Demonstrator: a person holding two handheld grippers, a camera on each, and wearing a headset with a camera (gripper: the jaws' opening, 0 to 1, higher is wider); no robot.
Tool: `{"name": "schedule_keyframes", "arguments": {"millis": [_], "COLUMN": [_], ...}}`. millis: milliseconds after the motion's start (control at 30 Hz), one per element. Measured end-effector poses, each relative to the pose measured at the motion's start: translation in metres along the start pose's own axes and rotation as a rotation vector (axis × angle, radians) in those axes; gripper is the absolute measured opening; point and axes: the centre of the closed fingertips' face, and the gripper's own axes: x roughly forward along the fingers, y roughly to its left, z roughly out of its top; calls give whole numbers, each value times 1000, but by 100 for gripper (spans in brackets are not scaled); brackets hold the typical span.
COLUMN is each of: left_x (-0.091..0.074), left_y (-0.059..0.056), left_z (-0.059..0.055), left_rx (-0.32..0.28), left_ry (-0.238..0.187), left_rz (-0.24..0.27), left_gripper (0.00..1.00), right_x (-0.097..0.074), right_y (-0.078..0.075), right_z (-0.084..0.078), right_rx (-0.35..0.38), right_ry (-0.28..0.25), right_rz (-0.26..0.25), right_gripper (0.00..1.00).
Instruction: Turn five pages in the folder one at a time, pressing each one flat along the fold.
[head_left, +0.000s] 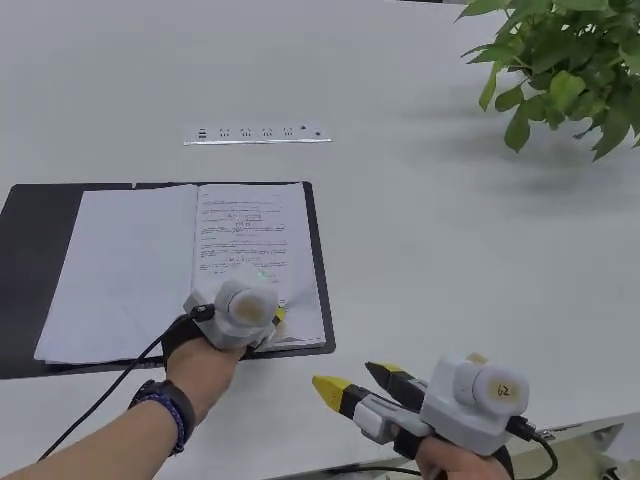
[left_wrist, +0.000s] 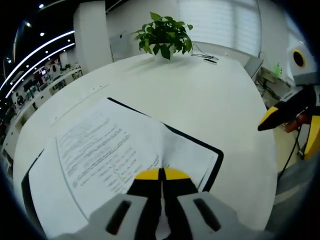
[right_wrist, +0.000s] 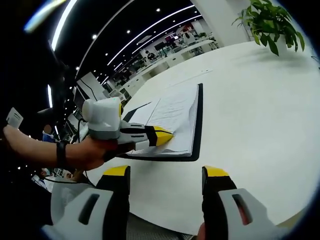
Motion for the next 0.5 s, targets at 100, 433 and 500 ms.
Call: {"name": "schedule_keyframes", "arguments": {"millis": [100, 433, 500], "left_x": [0, -6, -8], "left_y": [0, 2, 3], "left_z": [0, 3, 4], "left_rx": [-83, -140, -166], "left_ry": [-22, -47, -59], "left_rz": [-9, -24, -32], "left_gripper": [0, 0, 0], "right_x": [3, 42, 50], "right_y": [-4, -11, -13], "right_z": [9, 49, 55], "right_rx": [-1, 76, 102], "right_ry": [-13, -95, -109], "right_rz": [0, 44, 52], "right_gripper": [56, 52, 50]}}
